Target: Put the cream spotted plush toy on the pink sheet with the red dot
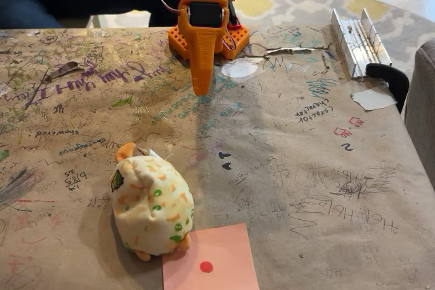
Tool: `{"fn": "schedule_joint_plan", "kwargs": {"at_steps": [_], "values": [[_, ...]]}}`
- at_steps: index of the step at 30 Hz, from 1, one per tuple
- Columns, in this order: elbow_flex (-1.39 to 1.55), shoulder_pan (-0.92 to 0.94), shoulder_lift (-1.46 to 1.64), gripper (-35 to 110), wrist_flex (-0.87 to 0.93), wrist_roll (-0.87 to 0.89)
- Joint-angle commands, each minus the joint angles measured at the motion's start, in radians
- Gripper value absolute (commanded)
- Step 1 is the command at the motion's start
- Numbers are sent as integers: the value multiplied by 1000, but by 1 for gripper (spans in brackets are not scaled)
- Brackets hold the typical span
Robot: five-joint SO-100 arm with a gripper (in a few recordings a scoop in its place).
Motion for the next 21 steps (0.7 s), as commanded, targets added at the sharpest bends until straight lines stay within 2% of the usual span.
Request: {"fn": "schedule_joint_plan", "kwargs": {"at_steps": [1,7,21], "values": [[-48,0,6,20,14,-23],[-46,-63,6,16,15,-80],[-44,-66,6,11,15,-83]]}}
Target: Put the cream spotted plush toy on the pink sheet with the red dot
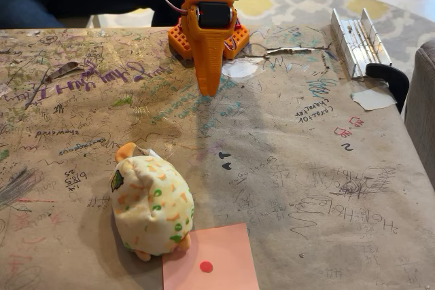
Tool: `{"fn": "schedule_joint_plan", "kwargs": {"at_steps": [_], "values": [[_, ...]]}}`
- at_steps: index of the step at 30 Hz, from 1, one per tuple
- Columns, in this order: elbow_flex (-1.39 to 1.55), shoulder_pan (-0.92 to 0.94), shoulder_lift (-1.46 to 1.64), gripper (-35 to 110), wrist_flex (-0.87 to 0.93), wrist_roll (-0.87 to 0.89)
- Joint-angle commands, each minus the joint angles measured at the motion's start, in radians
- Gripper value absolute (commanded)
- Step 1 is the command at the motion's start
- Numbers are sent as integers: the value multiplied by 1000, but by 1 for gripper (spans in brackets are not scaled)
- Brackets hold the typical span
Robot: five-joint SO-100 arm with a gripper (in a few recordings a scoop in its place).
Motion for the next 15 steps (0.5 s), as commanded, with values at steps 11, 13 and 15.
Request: {"fn": "schedule_joint_plan", "kwargs": {"at_steps": [11,13,15], "values": [[-44,-8,6,8,15,-8],[-44,-8,6,7,15,-8],[-44,-8,6,7,15,-8]]}}
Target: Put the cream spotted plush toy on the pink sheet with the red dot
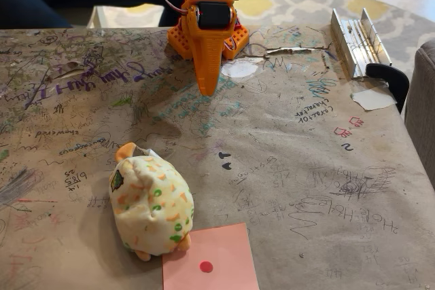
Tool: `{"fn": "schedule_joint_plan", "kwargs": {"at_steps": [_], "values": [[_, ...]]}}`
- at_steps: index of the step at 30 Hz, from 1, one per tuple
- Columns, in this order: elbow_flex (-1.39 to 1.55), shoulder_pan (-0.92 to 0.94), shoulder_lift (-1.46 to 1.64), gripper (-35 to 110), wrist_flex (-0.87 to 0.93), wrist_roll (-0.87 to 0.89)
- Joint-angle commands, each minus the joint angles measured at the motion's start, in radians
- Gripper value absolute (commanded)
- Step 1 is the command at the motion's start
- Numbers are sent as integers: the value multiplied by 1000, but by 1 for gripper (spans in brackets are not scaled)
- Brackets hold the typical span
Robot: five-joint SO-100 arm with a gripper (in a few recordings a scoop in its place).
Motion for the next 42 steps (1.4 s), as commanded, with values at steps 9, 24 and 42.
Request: {"fn": "schedule_joint_plan", "kwargs": {"at_steps": [9,24,42], "values": [[-44,-8,6,5,15,-8],[-44,-8,6,3,15,-8],[-44,-8,6,3,15,-8]]}}
